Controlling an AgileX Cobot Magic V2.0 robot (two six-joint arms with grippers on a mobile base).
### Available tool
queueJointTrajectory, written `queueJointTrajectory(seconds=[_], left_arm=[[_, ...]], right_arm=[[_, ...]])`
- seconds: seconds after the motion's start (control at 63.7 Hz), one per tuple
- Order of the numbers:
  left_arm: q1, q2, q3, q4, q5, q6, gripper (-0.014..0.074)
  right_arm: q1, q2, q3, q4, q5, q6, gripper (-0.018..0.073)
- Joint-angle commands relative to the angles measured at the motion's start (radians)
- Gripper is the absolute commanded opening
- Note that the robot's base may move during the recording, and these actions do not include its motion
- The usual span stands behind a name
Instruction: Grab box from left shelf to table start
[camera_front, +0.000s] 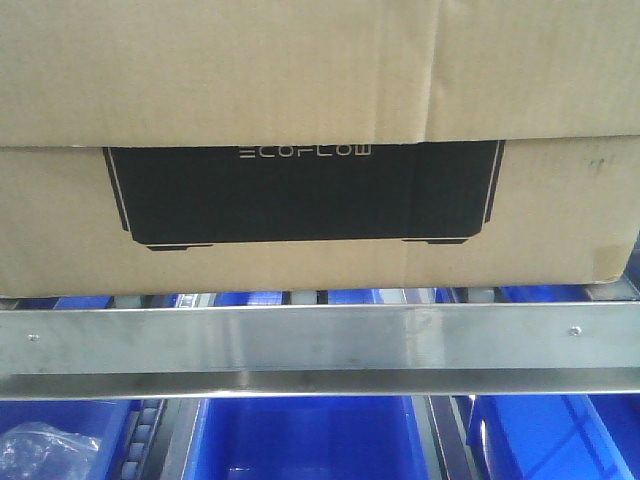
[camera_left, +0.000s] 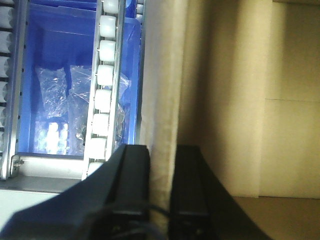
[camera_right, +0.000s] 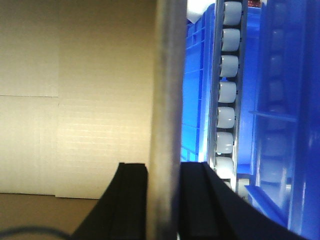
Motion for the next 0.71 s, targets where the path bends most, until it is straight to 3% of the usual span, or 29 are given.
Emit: queueJointTrajectory(seconds=[0.0,0.69], left_arm=[[-0.005,-0.030,-0.030,0.004,-0.049,-0.012,-0.0102],[-0.005,-0.030,-0.030,0.009,-0.086,-0.012,-0.0102]], right_arm=[[-0.008,-0.043,-0.033,0.007,-0.020,-0.011,0.0057],[-0.008,-0.043,-0.033,0.007,-0.039,-0.010,0.0057]])
